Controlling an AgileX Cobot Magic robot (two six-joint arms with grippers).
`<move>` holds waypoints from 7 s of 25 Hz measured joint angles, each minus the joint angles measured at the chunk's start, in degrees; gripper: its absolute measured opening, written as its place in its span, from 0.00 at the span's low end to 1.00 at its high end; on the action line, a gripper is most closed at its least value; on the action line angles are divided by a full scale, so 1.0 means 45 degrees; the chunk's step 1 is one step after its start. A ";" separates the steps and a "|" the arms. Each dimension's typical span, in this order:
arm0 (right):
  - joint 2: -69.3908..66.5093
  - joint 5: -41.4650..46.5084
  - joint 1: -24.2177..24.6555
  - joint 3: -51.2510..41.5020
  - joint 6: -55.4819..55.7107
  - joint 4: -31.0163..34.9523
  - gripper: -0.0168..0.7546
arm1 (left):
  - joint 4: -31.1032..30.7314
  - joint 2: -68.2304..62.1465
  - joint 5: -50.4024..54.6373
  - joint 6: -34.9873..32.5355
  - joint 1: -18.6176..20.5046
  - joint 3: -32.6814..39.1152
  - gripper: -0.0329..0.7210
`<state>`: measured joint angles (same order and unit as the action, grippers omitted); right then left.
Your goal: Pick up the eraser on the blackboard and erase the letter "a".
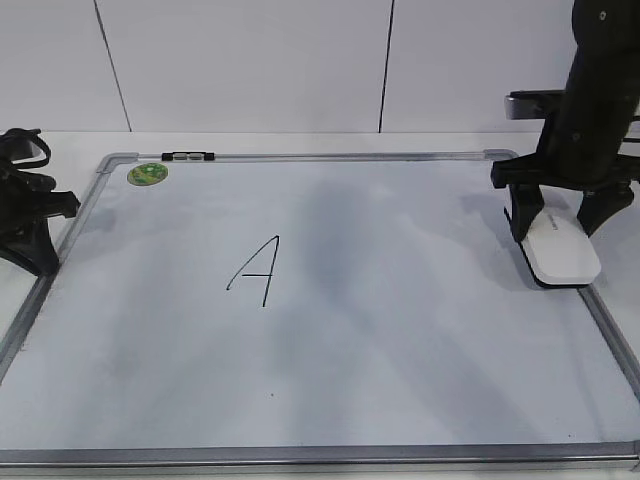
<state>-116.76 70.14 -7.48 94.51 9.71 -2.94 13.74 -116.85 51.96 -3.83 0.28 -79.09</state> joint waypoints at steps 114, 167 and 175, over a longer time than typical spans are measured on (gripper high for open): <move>0.9261 0.0409 0.0000 0.0037 -0.0240 0.0449 0.73 | 0.1714 1.0781 0.3607 0.0071 -0.0046 -0.2203 0.45; 2.6173 0.0624 -0.0710 -1.3950 -0.1496 -0.0039 0.73 | -0.1575 2.4274 0.3063 0.0735 -0.0250 1.0628 0.38; 2.6173 -0.0538 -0.0710 -1.4544 -0.1496 -0.0911 0.73 | -0.2052 2.4274 0.2462 0.0735 -0.0301 1.0913 0.37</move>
<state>1.02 67.71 -10.67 29.06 2.98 -7.04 4.51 -7.62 63.04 -0.52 -1.07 -29.98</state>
